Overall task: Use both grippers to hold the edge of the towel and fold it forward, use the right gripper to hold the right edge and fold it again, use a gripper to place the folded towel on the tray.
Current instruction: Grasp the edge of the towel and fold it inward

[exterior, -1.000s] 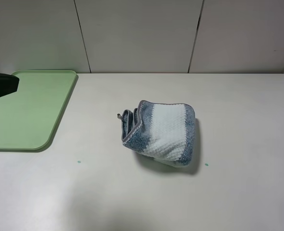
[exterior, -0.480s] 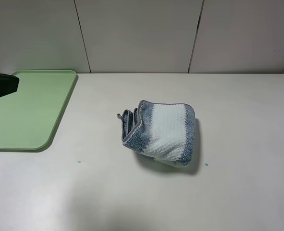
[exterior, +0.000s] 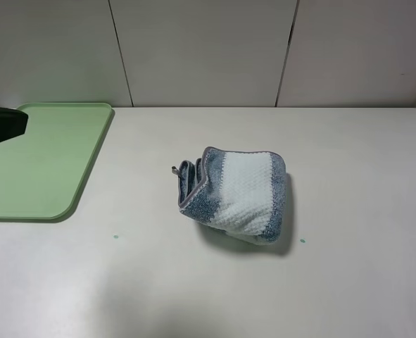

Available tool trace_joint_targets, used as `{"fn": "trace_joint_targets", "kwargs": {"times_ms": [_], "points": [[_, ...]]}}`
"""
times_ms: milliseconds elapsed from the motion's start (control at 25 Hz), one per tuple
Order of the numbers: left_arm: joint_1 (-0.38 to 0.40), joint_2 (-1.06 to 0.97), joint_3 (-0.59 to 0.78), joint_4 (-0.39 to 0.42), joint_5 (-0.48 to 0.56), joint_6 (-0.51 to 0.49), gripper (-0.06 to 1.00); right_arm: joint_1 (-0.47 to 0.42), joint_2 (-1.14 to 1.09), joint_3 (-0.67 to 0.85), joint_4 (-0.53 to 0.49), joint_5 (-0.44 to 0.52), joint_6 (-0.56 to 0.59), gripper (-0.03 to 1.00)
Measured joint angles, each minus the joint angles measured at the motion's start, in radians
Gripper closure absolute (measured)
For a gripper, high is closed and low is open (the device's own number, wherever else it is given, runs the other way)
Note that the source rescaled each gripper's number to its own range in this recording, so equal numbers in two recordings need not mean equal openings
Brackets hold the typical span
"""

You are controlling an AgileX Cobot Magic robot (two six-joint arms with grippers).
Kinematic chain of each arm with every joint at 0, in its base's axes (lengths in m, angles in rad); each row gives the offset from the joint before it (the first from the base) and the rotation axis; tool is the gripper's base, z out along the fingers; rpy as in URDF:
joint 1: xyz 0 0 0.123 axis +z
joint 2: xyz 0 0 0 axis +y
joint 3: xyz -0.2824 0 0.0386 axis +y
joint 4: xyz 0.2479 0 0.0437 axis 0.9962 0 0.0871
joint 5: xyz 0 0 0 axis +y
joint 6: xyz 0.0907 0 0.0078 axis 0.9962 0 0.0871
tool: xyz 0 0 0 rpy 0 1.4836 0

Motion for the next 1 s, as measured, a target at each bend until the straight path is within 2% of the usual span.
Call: {"fn": "trace_joint_targets", "kwargs": {"times_ms": [760, 880, 1000], "points": [[0.0, 0.0, 0.0, 0.0, 0.018, 0.0, -0.06, 0.0, 0.0, 0.0, 0.002, 0.0, 0.0, -0.03], [0.0, 0.005, 0.0, -0.028, 0.018, -0.021, -0.06, 0.0, 0.0, 0.0, 0.002, 0.0, 0.0, -0.03], [0.0, 0.046, 0.0, -0.107, 0.018, -0.067, -0.06, 0.0, 0.0, 0.0, 0.002, 0.0, 0.0, -0.03]]}}
